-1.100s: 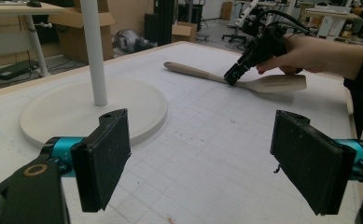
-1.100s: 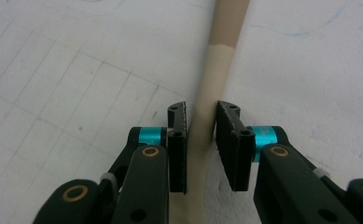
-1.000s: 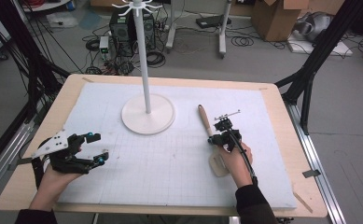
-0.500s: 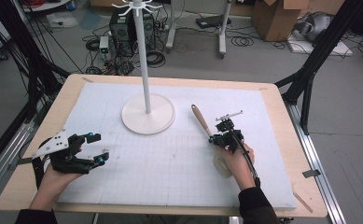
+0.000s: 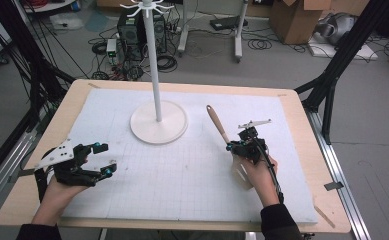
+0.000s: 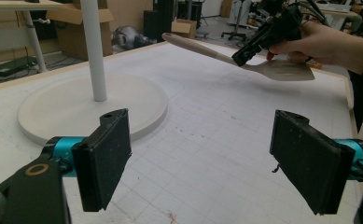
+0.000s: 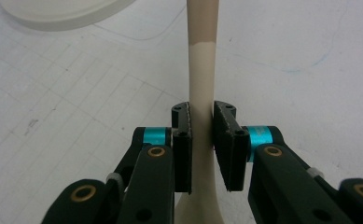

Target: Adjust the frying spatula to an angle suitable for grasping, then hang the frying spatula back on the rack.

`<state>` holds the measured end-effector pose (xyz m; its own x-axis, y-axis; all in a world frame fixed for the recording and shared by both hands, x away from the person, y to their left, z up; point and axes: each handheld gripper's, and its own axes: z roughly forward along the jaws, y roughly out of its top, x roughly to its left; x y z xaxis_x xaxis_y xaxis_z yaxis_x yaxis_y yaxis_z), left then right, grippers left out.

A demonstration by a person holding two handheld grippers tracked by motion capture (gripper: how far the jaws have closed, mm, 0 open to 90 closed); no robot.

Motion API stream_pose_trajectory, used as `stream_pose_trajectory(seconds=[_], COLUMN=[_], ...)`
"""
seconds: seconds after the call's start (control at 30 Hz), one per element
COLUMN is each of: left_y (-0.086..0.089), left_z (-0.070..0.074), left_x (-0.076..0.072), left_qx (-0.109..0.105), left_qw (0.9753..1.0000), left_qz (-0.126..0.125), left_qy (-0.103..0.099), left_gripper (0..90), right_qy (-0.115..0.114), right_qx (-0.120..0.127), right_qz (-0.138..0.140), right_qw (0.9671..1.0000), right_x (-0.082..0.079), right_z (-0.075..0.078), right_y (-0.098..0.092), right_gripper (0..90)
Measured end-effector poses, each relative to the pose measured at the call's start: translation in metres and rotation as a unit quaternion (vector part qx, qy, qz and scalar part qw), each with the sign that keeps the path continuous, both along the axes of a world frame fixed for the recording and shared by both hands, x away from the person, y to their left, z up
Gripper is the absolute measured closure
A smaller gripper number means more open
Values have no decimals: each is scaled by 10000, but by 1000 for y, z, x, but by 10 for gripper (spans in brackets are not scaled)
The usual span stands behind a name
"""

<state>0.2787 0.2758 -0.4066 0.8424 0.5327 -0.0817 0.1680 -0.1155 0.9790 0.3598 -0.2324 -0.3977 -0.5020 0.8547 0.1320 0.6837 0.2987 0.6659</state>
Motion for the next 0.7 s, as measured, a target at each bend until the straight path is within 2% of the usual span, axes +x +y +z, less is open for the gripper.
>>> stream_pose_trajectory(seconds=[0.2,0.33,0.47,0.53,0.57,0.67,0.7], left_y=[3,3,2,2,1,1,1], left_z=[-1,1,0,0,0,0,1], left_x=[0,-1,0,0,0,-1,-2], left_qx=[-26,-18,-38,-44,-57,-68,-88], left_qw=[10000,10000,10000,10000,10000,10000,10000], left_qz=[38,30,16,25,17,47,42], left_qy=[-5,-21,-10,2,2,3,-6], left_gripper=[207,208,208,208,207,205,203], right_qy=[-271,-462,-668,-689,-779,-878,-1003], right_qx=[230,282,403,463,546,554,624], right_qz=[78,143,223,232,285,299,315], right_qw=[9993,9984,9967,9963,9951,9941,9925], right_x=[-7,-14,-21,-24,-26,-29,-34], right_z=[9,14,21,23,26,28,31], right_y=[-4,-2,-4,-4,-5,-6,-6], right_gripper=[785,785,785,785,785,785,785])
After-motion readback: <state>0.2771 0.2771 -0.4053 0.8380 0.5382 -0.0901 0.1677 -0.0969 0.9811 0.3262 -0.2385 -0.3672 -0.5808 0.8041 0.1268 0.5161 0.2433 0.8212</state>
